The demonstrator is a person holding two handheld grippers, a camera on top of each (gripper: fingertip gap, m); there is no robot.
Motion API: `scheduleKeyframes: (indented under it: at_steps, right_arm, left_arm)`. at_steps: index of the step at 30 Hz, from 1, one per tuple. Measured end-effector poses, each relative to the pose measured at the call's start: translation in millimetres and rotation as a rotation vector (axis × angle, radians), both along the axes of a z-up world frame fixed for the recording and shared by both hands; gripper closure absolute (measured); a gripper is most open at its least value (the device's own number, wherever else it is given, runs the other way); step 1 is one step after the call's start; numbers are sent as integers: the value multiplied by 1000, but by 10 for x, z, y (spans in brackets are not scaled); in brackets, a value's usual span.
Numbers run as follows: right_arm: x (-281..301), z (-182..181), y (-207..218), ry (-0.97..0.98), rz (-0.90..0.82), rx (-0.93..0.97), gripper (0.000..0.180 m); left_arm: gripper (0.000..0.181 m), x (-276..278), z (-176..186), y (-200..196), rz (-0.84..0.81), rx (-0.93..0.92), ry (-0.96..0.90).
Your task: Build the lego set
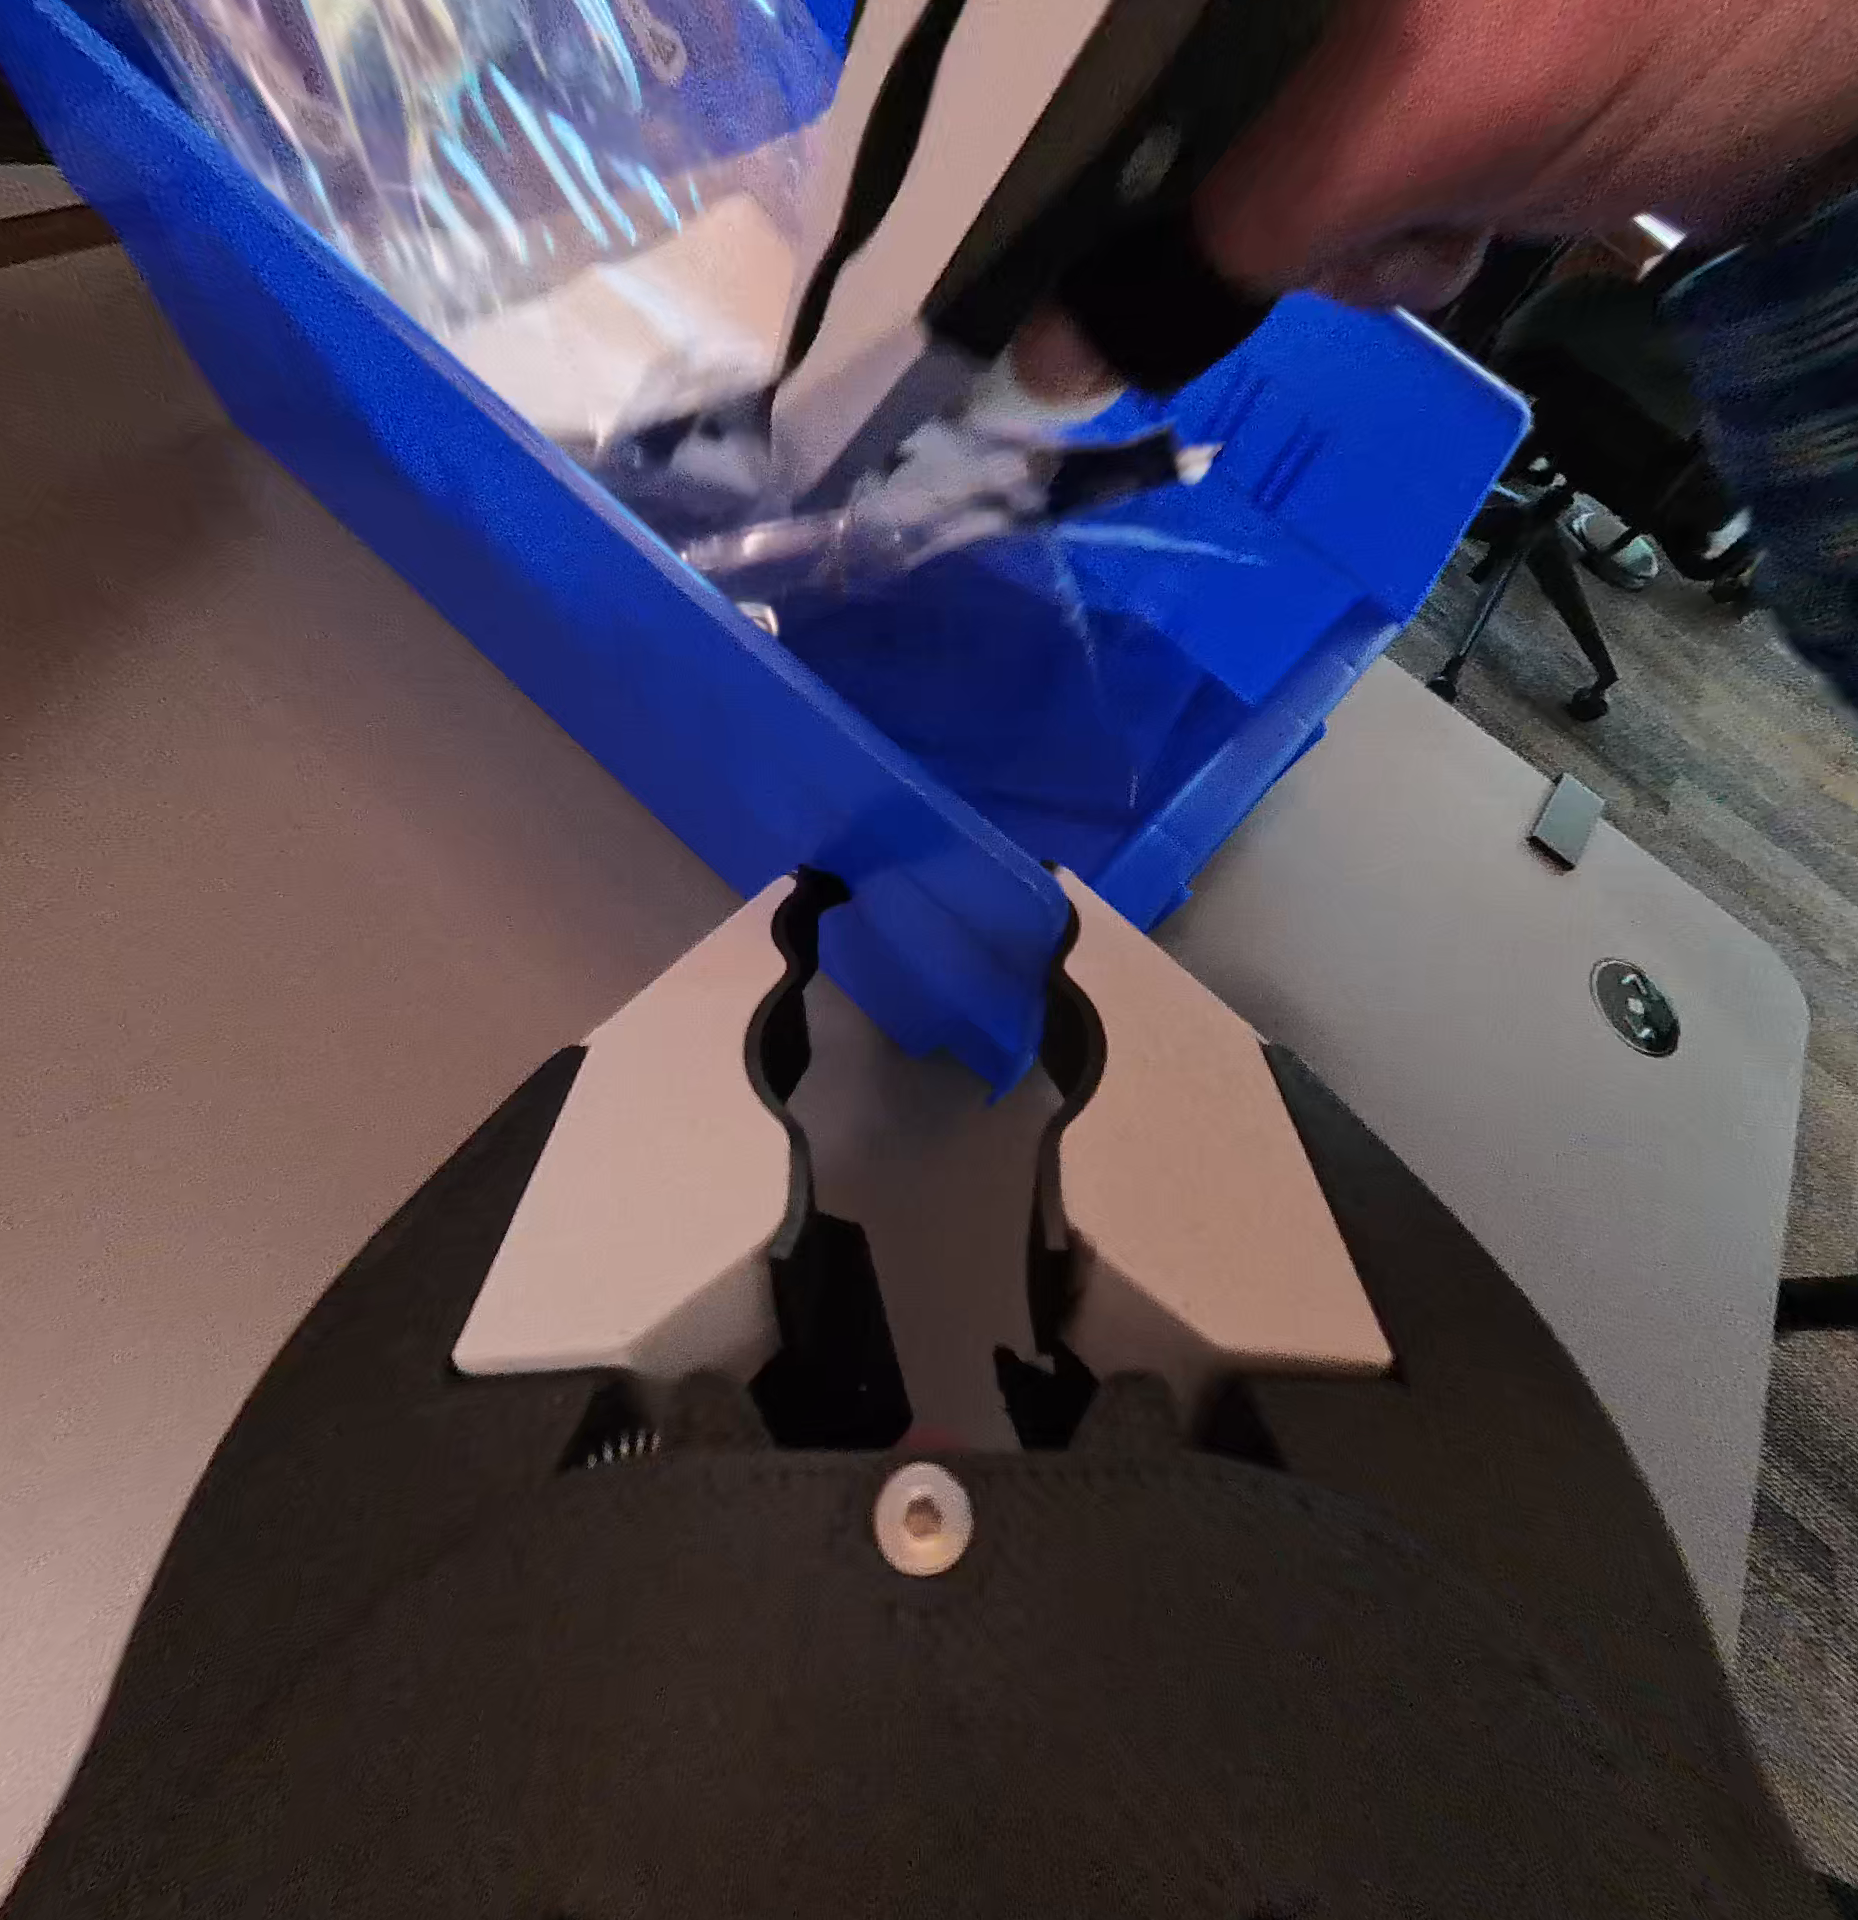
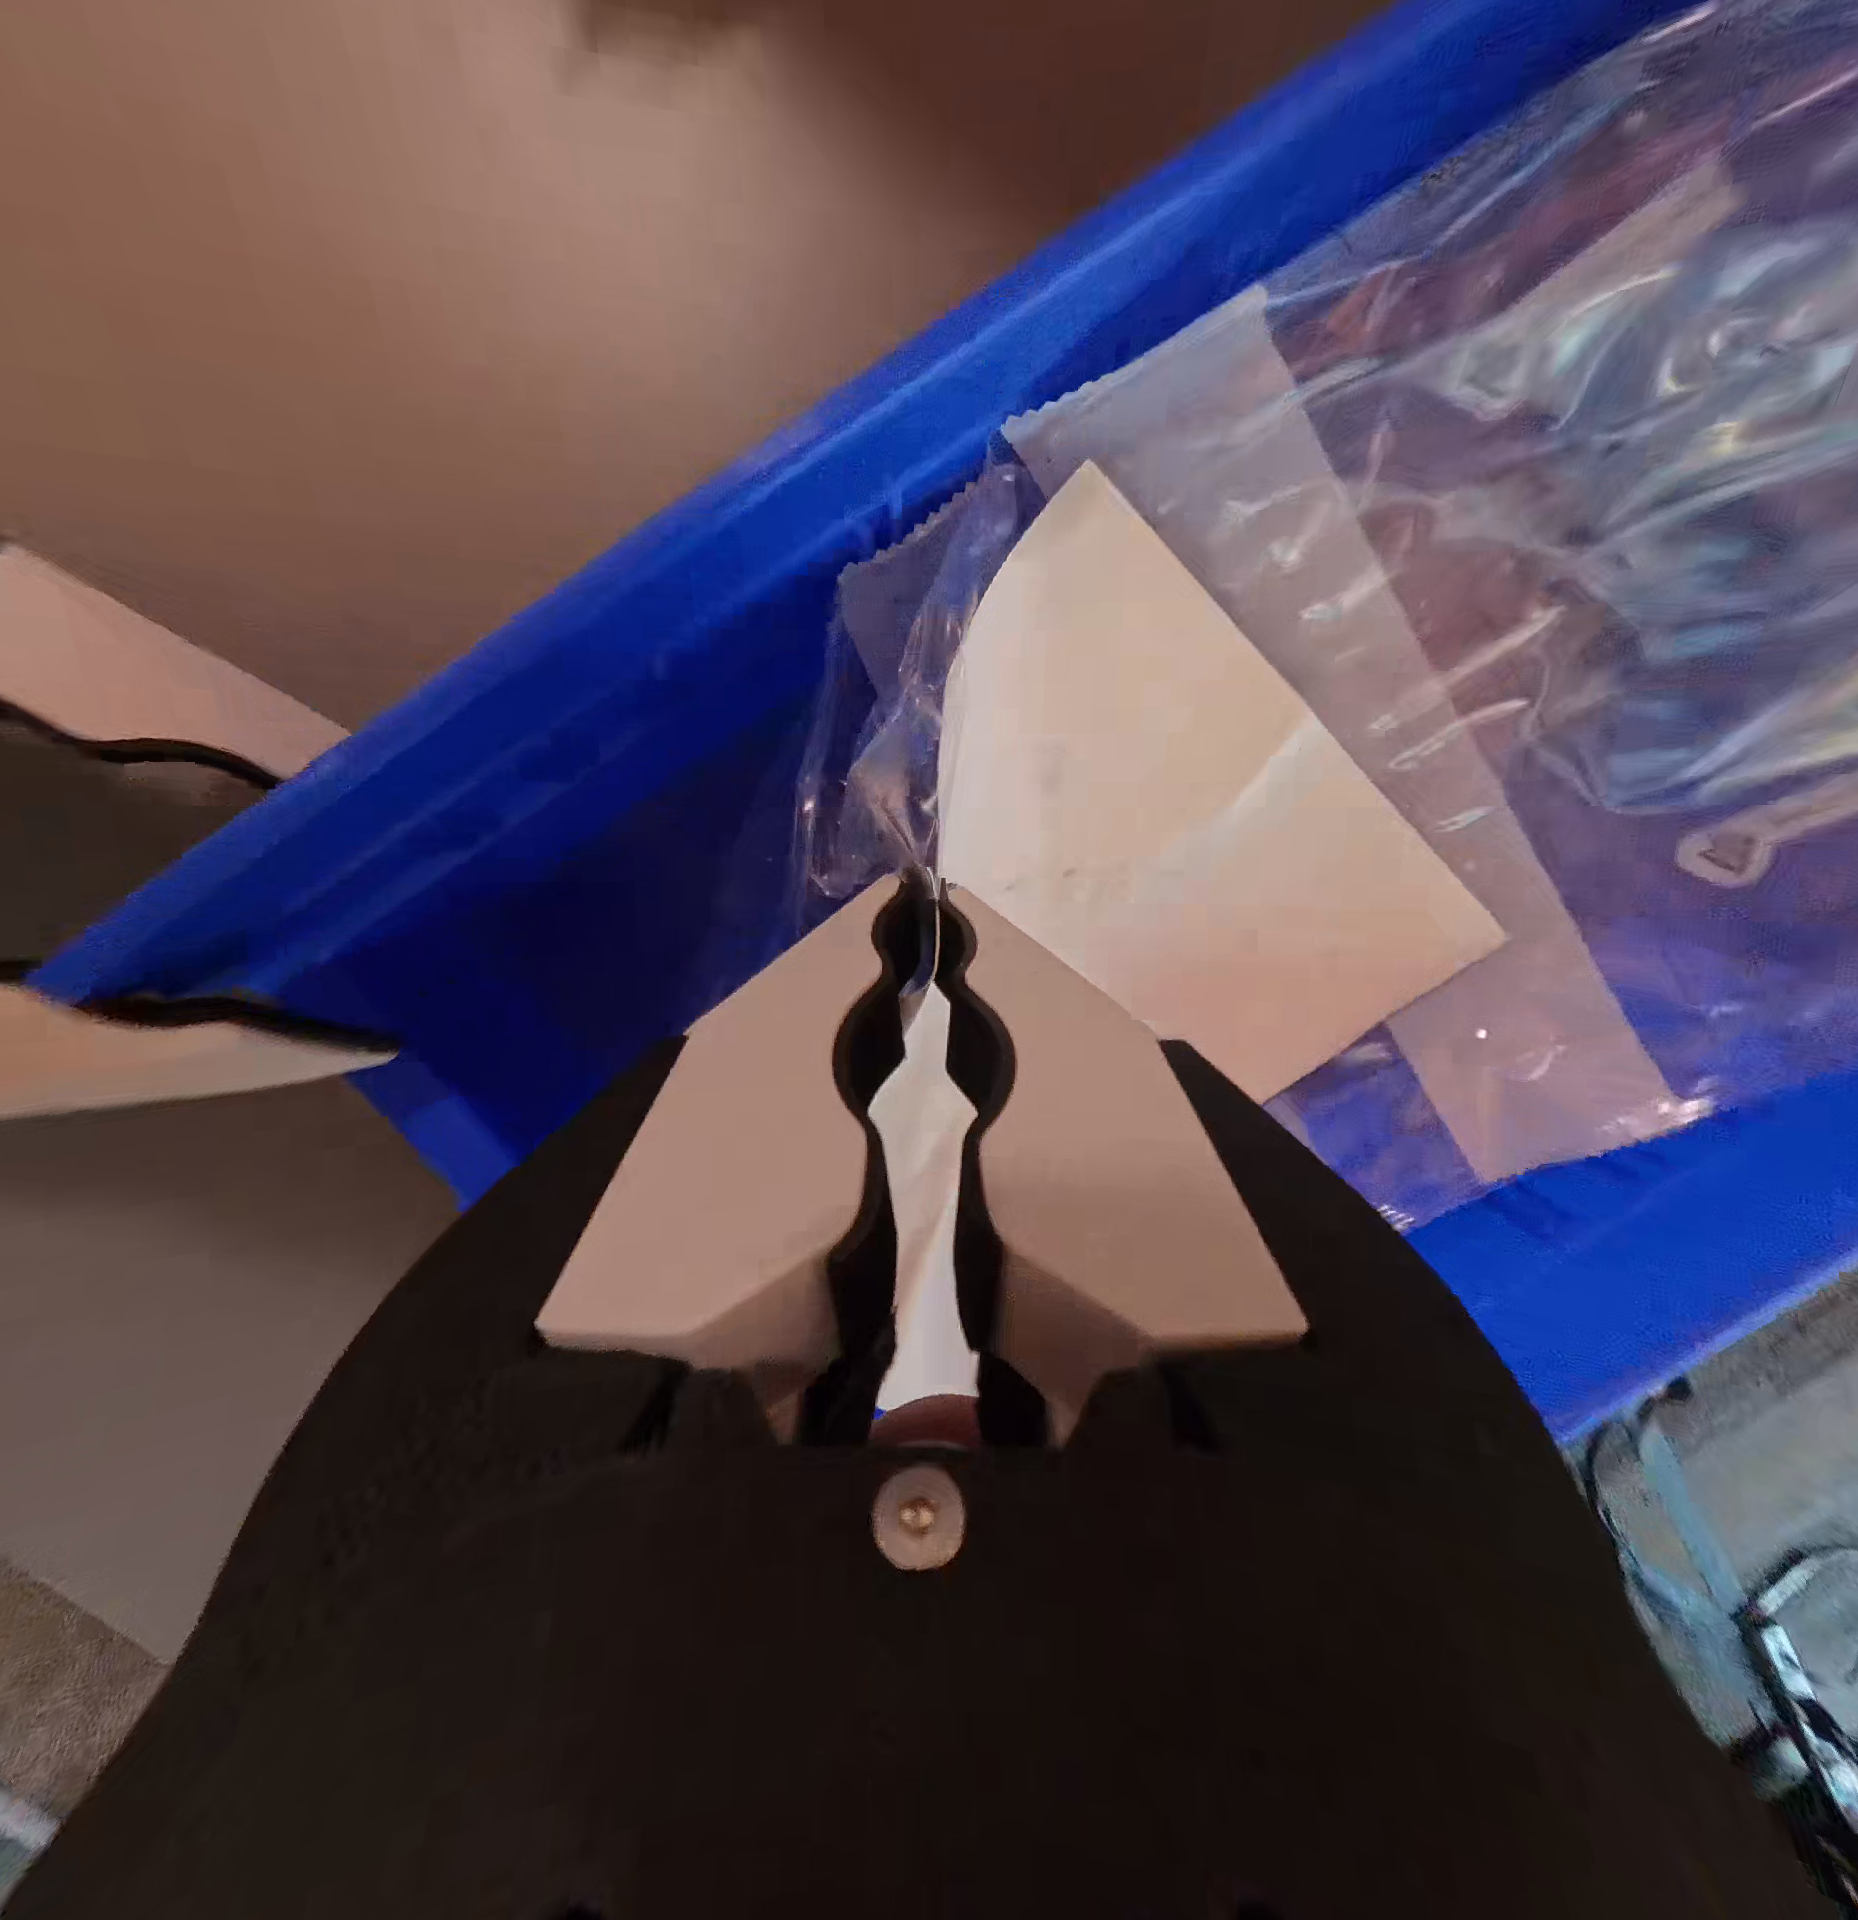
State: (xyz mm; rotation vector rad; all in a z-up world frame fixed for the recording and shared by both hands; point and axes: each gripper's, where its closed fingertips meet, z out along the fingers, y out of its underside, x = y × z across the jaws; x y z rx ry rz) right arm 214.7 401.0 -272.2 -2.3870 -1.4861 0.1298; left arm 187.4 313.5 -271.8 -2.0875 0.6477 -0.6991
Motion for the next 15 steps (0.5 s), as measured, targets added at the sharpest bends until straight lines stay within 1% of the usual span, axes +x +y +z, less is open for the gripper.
scheduleKeyframes:
  at_steps: [1, 3, 5, 6, 7, 9, 10, 11, 12, 15]
  right_arm:
    - [20, -123, -20, -39, 0, -20, 180]
    - [21, -306, -75, -69, 2, -62, 180]
    - [9, -353, -102, -64, -3, -73, 180]
    - [10, -338, -126, -62, -6, -82, 169]
    - [18, -307, -152, -64, -9, -93, 150]
    - [16, -164, -148, -46, -12, -64, 138]
    - [20, -81, -142, -41, -16, -45, 127]
    - [41, 2, -121, -48, -28, -18, 111]
    - [64, 93, -98, -53, -42, 12, 102]
    - [46, 399, -100, -44, -56, 91, 97]
  left_arm:
    - [140, 33, -1, -15, -9, 0, 1]
    - [134, 93, -1, -41, -26, 2, 6]
    - [128, 118, 21, -65, -33, -4, -8]
    - [126, 116, 40, -83, -39, -6, -16]
    - [126, 107, 65, -110, -48, -7, -27]
    - [119, 46, 106, -160, -52, -23, -39]
    - [116, 12, 139, -200, -58, -28, -48]
    - [116, -29, 180, -244, -65, -25, -53]
    - [115, -81, 219, -294, -72, -18, -50]
    - [117, -275, 397, -486, -91, 28, -63]
